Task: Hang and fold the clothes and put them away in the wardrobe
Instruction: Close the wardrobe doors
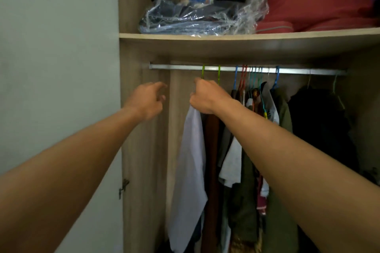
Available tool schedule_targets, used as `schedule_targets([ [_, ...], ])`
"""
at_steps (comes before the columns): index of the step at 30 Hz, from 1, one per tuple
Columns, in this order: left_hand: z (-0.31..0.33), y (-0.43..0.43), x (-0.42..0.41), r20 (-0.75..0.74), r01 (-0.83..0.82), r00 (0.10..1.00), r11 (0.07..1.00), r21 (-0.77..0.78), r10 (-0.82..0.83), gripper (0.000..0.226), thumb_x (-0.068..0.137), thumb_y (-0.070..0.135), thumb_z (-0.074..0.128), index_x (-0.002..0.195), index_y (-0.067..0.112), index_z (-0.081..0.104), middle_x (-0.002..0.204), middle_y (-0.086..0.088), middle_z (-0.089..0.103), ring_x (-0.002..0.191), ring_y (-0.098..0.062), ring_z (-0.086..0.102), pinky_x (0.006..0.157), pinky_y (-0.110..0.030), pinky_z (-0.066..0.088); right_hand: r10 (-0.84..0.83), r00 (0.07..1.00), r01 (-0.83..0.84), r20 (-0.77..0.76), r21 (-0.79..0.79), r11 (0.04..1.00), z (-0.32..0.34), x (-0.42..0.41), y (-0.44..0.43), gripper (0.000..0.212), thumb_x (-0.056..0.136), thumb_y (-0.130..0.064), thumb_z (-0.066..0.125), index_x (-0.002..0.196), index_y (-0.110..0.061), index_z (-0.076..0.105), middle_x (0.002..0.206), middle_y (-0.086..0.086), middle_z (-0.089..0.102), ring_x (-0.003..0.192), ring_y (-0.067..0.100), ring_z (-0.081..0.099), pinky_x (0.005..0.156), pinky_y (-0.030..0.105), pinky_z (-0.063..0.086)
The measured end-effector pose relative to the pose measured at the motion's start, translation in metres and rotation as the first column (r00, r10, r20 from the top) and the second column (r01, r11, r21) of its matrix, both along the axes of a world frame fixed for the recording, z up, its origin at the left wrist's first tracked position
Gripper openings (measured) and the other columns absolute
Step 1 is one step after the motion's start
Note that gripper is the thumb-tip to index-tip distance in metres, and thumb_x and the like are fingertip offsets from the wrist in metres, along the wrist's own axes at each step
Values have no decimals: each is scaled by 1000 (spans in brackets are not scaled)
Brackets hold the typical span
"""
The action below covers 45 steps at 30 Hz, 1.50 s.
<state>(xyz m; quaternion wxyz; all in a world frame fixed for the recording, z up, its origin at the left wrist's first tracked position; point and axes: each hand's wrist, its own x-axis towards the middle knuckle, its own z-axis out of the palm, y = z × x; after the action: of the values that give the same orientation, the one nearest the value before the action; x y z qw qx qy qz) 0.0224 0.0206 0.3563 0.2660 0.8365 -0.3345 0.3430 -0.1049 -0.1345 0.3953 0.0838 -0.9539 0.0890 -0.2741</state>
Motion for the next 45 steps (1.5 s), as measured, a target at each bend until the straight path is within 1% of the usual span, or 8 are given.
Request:
schedule_targets([
  [8,-12,121,-134,115,-220,971,971,90,210,41,96,28,52,137,25,54,130,-8,61,121,-32,53,93,-47,51,181,983,-181,-31,-13,983,-8,-74,91,53,100,-29,49,148,-8,38,145,20,48,132,38,48,101,42,43],
  [14,-19,208,-200,276,-366,900,928,64,336,31,95,19,55,126,19,60,122,-5,62,114,-27,53,79,-38,49,326,945,-326,-38,-1,945,-9,-106,177,59,102,-33,48,155,-15,30,155,15,39,141,35,40,112,46,39],
  [19,-31,263,-215,77,-471,865,855,-217,496,37,85,11,66,117,13,48,115,-9,49,102,-28,51,72,-35,48,441,897,-441,3,17,897,3,-111,242,63,103,-35,46,158,-17,21,159,14,33,144,35,36,112,46,37],
  [23,-41,290,-199,-420,-475,842,835,-279,338,61,90,30,69,138,10,36,133,-13,52,113,-32,58,89,-39,48,502,865,-502,8,-22,865,3,-108,285,67,105,-29,46,161,-20,11,165,9,21,148,33,31,113,46,35],
  [26,-53,296,-184,-577,-385,782,911,-148,236,59,100,34,54,150,10,34,146,-14,51,130,-33,51,102,-37,42,514,857,-516,-40,-82,853,3,-100,307,70,105,-22,44,162,-29,3,170,7,1,153,33,20,118,46,29],
  [30,-74,291,-178,-504,-320,850,908,-269,151,41,104,22,47,143,10,45,131,-13,63,117,-32,59,83,-28,40,472,874,-485,-115,-162,859,1,-86,325,69,105,-19,42,162,-35,5,170,9,-5,153,36,17,119,47,29],
  [37,-88,273,-182,-276,-199,954,936,-290,117,34,103,21,48,135,17,58,105,-4,76,95,-27,69,83,-33,50,363,930,-362,-52,-289,886,-18,-96,308,61,105,-23,45,160,-25,20,169,9,5,151,34,23,117,52,34],
  [45,-89,202,-184,-248,75,962,982,-175,-118,48,97,47,56,140,28,49,130,0,66,106,-25,69,96,-41,54,189,974,-127,126,-390,912,-23,-130,227,49,102,-33,54,149,-25,41,169,12,-8,156,34,5,123,58,19],
])
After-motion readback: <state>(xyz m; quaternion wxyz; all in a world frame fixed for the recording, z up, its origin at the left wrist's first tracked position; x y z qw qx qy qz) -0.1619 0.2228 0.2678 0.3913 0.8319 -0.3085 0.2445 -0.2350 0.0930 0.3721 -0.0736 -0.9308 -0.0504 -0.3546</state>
